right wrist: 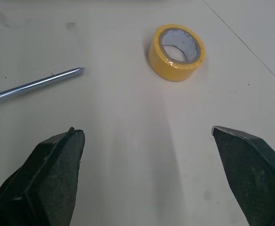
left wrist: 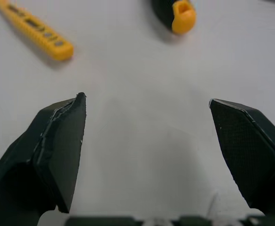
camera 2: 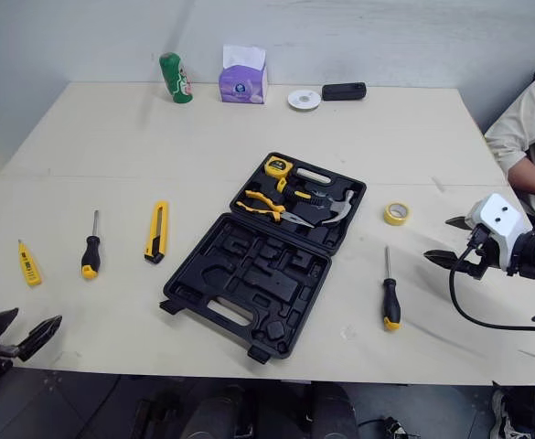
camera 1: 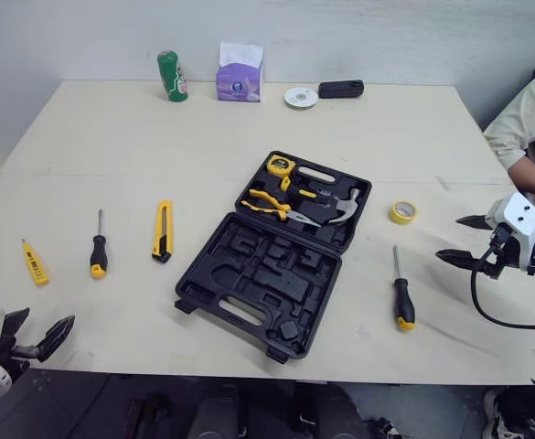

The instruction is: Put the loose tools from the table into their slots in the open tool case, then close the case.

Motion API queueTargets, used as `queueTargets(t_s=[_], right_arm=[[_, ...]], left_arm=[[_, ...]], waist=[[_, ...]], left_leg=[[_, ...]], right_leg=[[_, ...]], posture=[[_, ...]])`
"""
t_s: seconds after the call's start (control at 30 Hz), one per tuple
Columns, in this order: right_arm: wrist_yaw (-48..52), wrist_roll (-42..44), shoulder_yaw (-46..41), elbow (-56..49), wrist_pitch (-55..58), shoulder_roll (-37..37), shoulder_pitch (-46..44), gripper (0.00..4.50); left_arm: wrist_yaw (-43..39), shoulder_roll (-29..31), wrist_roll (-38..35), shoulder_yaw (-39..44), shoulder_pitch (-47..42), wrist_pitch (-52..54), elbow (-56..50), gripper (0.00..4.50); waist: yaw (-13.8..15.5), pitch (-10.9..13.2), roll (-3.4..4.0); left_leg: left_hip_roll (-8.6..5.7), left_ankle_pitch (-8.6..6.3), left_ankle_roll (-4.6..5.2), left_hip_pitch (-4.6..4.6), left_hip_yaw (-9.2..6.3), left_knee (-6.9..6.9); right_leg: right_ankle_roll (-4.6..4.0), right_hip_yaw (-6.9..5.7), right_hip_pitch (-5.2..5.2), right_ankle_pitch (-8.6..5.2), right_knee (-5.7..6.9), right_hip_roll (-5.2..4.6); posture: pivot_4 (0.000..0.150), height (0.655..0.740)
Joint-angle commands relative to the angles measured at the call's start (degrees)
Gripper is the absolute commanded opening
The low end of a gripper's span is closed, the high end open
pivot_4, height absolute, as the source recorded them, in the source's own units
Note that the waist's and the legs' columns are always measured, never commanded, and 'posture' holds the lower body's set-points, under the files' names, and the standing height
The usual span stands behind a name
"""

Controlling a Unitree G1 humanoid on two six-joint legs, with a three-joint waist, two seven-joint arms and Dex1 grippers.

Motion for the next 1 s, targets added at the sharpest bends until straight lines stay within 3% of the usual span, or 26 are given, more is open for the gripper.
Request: queueTargets(t_s=[0.03,0.2,0.33,0.43,0.53,0.63,0.67,0.7,0.77,1.0], right_arm=[[-2.5,2.9,-4.5,-9.7,3.4,-1.0,4.0,4.50],[-6.5,8.1,-7.0,-28.8,12.8,1.7,11.1,4.50],[-12.2,9.8,-4.5,-43.7,19.8,5.8,14.4,4.50],[-16.7,8.4,-1.5,-48.6,23.1,8.7,14.3,4.50],[-19.5,6.9,1.4,-50.9,24.8,10.6,14.3,3.64],[-20.9,5.4,4.0,-52.0,25.2,11.3,14.7,2.29],[-21.2,5.0,4.5,-52.2,25.3,11.5,14.9,1.66],[-21.5,4.8,4.8,-52.3,25.4,11.6,15.1,1.28],[-21.9,4.2,5.5,-52.4,25.6,11.5,15.7,0.20],[-23.7,2.1,7.9,-52.3,25.1,13.6,17.0,0.09]], left_arm=[[-1.6,5.0,-2.4,-1.3,-4.8,2.3,-3.2,4.41],[-4.4,12.6,-2.0,-9.5,-18.9,3.6,0.8,4.41],[-9.7,16.4,1.2,-21.2,-32.2,0.9,8.1,4.41],[-10.5,14.7,6.2,-30.2,-44.2,-2.1,17.6,3.58],[-11.8,10.7,11.3,-38.3,-55.5,-5.7,27.6,2.17],[-13.0,6.8,15.8,-43.6,-63.4,-9.9,36.9,0.95],[-13.3,5.7,17.1,-44.8,-65.6,-11.3,39.9,0.35],[-13.6,4.9,18.0,-45.6,-67.0,-12.4,42.1,0.07],[-14.2,3.1,19.8,-47.1,-70.3,-14.9,47.0,0.00],[-16.7,-2.9,24.0,-50.9,-78.7,-21.5,60.4,0.00]], waist=[[0.1,0.0,0.00],[0.8,0.0,0.03],[0.8,0.0,0.03],[1.0,0.0,0.02],[1.3,0.0,-0.02],[1.3,0.0,-0.06],[1.3,0.0,-0.06],[1.3,0.0,-0.09],[1.0,0.0,-0.14],[0.9,0.1,-0.28]], left_leg=[[0.02,0.00,-0.01,0.01,0.01,0.00],[0.05,-0.03,-0.25,0.04,0.07,-0.02],[0.17,0.06,-0.17,0.09,0.21,-0.06],[0.20,0.10,-0.14,0.11,0.34,-0.07],[0.20,0.11,-0.16,0.09,0.36,-0.06],[0.19,0.14,-0.10,0.00,0.40,-0.05],[0.18,0.17,-0.05,0.00,0.46,-0.03],[0.18,0.18,-0.02,0.00,0.49,-0.03],[0.18,0.20,0.01,0.00,0.58,-0.03],[0.21,0.28,0.05,0.07,0.77,0.01]], right_leg=[[0.00,0.01,-0.01,0.00,0.02,0.01],[-0.01,0.11,-0.07,0.00,0.14,0.06],[-0.02,0.23,-0.10,-0.01,0.26,0.25],[-0.02,0.38,-0.17,-0.01,0.36,0.36],[-0.02,0.44,-0.19,0.00,0.32,0.43],[0.03,0.44,-0.22,0.03,0.34,0.56],[0.04,0.46,-0.22,0.03,0.33,0.62],[0.04,0.46,-0.22,0.03,0.33,0.70],[0.05,0.50,-0.24,0.03,0.30,0.78],[0.09,0.67,-0.29,0.05,0.40,0.82]], posture=[[0.150,0.7252],[0.150,0.7252],[0.150,0.7252],[0.150,0.7252],[0.150,0.7252],[0.150,0.7252],[0.150,0.7252],[0.150,0.7252],[0.150,0.7252],[0.150,0.7252]])
